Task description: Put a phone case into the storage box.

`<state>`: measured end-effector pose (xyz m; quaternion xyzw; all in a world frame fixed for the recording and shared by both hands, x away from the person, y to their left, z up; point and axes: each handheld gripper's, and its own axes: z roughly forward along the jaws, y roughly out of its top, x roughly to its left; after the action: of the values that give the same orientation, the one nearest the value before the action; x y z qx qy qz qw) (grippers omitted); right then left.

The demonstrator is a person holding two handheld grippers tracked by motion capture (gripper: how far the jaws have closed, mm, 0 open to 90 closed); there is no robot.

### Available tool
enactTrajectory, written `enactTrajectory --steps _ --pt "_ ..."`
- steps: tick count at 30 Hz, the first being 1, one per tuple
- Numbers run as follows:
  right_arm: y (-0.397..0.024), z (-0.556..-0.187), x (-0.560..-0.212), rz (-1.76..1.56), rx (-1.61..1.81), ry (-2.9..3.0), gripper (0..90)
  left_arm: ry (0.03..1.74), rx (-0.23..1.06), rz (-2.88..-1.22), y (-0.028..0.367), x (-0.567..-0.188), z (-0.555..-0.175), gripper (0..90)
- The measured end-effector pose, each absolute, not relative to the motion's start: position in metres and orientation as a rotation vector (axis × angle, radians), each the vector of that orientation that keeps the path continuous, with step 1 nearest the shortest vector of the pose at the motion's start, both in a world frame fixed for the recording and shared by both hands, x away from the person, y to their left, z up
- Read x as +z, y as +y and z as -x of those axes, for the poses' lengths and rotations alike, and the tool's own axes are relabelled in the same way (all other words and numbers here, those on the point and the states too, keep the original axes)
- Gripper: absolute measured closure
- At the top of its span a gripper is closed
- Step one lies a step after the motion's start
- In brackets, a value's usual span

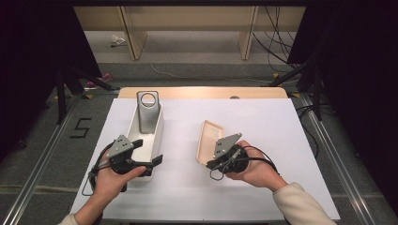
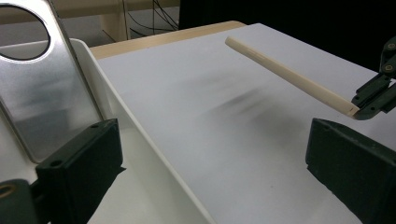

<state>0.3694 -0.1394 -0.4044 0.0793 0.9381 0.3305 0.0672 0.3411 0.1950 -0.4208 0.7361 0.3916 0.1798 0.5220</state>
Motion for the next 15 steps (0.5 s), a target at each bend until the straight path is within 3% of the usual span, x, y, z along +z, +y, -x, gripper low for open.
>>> enactTrajectory --steps 15 --pt "-0.144 -0.356 -0.405 -0.206 1.017 2.833 87.1 0.936 0.423 -1.767 0.192 -0.42 -0.343 4.5"
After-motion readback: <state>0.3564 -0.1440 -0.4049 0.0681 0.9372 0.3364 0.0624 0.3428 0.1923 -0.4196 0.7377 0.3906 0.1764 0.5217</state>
